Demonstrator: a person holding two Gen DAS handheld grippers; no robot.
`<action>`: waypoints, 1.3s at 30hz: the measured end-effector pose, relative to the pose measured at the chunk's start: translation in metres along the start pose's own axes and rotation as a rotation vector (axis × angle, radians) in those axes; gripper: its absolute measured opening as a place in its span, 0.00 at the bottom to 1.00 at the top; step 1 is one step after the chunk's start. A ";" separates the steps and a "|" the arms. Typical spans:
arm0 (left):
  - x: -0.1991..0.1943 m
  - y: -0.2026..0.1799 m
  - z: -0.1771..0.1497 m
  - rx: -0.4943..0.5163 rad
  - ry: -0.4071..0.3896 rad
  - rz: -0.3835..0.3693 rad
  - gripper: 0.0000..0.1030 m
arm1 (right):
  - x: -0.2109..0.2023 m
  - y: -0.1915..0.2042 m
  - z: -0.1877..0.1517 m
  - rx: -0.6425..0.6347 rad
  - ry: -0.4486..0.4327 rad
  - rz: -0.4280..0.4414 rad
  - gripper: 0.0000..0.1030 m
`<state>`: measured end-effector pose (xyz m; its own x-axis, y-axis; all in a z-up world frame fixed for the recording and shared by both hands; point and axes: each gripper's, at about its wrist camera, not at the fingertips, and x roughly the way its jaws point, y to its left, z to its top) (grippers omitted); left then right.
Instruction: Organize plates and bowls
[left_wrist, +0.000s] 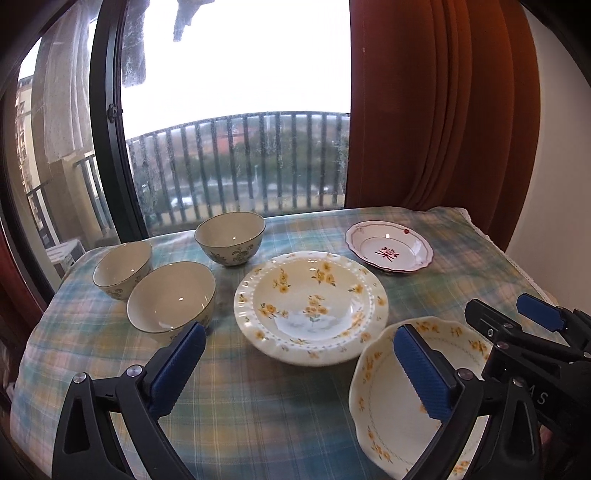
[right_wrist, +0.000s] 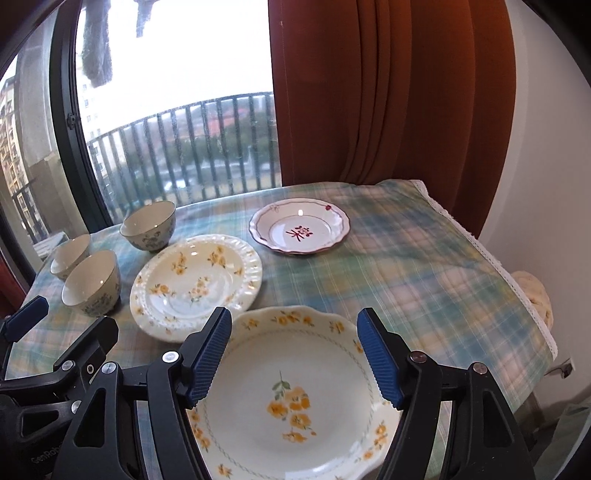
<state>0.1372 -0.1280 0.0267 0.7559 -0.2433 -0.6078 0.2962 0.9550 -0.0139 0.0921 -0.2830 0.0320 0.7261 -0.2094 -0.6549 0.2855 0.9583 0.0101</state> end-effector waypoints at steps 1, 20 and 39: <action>0.005 0.002 0.002 -0.005 0.004 0.002 1.00 | 0.005 0.001 0.004 -0.001 0.002 0.006 0.72; 0.101 0.028 0.015 -0.107 0.168 0.044 0.98 | 0.108 0.021 0.044 -0.002 0.100 0.057 0.76; 0.145 0.024 -0.002 -0.096 0.275 0.112 0.84 | 0.176 0.037 0.036 -0.021 0.217 0.107 0.76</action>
<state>0.2528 -0.1399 -0.0635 0.5901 -0.0935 -0.8019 0.1535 0.9881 -0.0022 0.2529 -0.2917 -0.0561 0.5993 -0.0623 -0.7981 0.1995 0.9771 0.0735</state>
